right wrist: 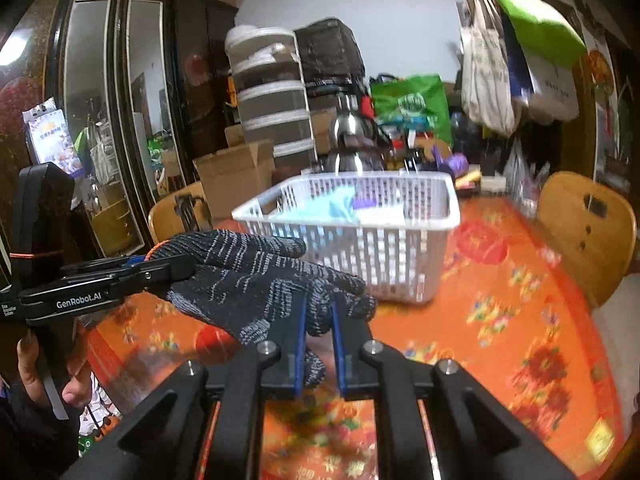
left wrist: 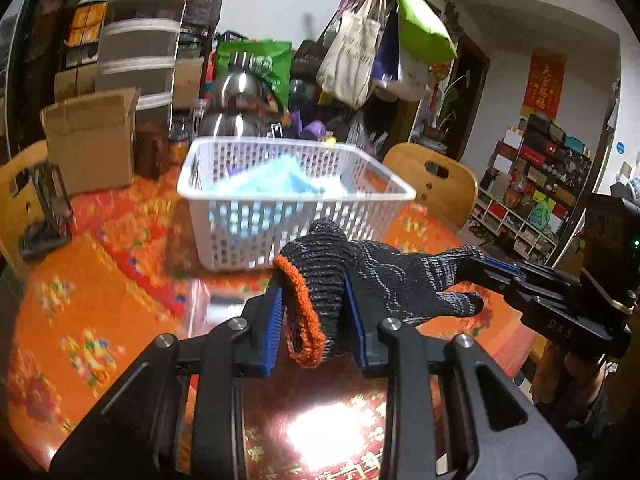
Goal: Organize soft objects
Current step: 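Carry the glove into the white basket and open both tools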
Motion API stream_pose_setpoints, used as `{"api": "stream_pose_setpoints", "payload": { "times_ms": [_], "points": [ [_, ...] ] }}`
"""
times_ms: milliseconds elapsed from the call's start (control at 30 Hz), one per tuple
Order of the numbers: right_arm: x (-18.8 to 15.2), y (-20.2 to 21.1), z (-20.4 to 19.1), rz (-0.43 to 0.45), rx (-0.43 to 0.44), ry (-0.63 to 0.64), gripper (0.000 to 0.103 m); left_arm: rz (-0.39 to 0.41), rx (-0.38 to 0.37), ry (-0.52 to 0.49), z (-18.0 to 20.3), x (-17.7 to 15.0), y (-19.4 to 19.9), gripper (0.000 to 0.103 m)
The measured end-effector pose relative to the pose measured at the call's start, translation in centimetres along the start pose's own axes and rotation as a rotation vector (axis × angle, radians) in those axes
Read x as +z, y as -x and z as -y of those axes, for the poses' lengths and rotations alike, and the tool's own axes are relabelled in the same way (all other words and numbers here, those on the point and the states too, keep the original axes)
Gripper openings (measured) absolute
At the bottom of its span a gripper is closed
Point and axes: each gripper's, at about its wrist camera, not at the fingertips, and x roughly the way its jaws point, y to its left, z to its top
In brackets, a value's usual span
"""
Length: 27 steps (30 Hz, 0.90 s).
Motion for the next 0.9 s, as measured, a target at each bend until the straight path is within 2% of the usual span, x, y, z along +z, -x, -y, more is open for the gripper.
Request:
{"api": "stream_pose_setpoints", "payload": {
  "times_ms": [167,267,433,533,667,900],
  "points": [
    [5.6,0.5,0.1,0.050,-0.015,0.050,0.010,0.028,-0.014,-0.023,0.5,5.1,0.5,0.026],
    [9.3,-0.6,1.2,0.064,-0.031,0.059,0.010,0.035,-0.013,-0.031,0.4,9.5,-0.5,0.026],
    [14.8,-5.1,3.9,0.036,-0.076,0.039,0.010,-0.026,0.017,-0.019,-0.7,16.3,-5.1,0.026],
    [16.8,-8.1,5.5,0.006,-0.098,0.029,0.010,-0.081,0.045,-0.001,-1.7,19.2,-8.8,0.026],
    [17.5,-12.0,7.6,-0.057,-0.147,0.017,0.010,-0.146,0.081,0.027,-2.8,20.7,-14.0,0.026],
    [16.2,-16.5,8.8,-0.111,-0.178,0.041,0.010,-0.216,0.145,0.057,-4.2,19.9,-20.9,0.027]
  ]
}}
